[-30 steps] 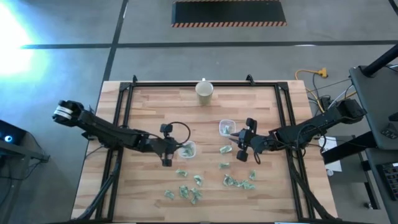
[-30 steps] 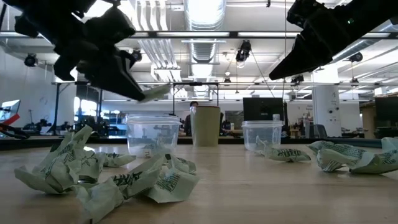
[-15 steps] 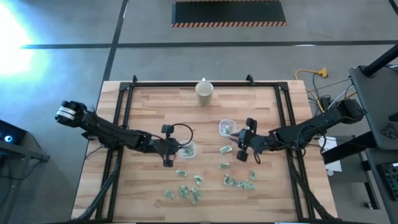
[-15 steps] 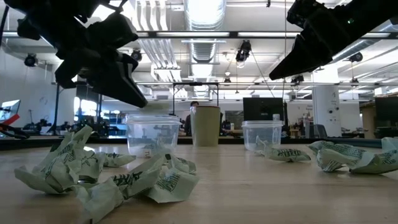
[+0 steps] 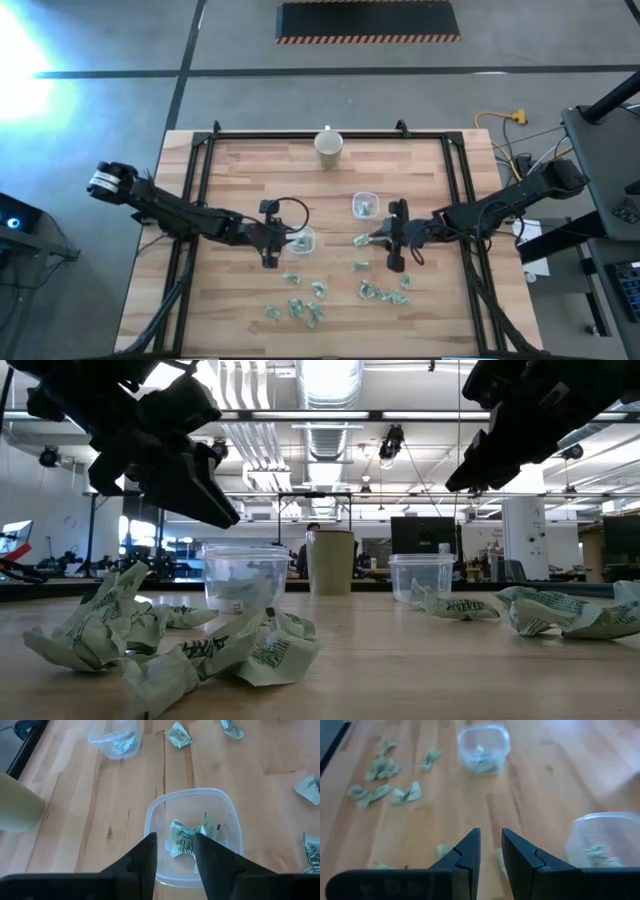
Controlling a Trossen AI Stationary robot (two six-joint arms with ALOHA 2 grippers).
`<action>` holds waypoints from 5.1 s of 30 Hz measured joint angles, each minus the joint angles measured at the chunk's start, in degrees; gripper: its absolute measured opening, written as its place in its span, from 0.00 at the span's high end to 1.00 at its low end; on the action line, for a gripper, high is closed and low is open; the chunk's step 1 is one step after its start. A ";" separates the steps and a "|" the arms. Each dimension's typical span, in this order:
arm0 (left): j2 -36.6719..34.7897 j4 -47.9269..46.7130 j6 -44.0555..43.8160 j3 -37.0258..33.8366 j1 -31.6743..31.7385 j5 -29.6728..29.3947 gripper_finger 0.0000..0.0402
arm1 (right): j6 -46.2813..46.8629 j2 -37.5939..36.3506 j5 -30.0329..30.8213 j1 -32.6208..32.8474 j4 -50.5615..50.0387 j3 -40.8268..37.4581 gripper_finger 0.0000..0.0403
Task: Pick and place Stevia / Truvia into bins
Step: Put the green stevia packet into the right transparent container, then put the green stevia packet into the left transparent container
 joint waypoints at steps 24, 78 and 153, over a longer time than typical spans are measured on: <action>-3.15 -1.62 1.22 -0.11 0.00 0.00 0.72 | -0.45 16.95 2.10 0.10 3.82 -0.07 0.69; -4.38 -3.27 -0.22 -0.17 0.00 0.02 0.72 | -2.36 19.28 1.90 -1.06 3.48 3.09 0.98; 2.52 2.62 -4.70 -2.01 -6.93 17.91 0.72 | -6.42 9.08 21.88 5.49 -10.97 9.17 0.71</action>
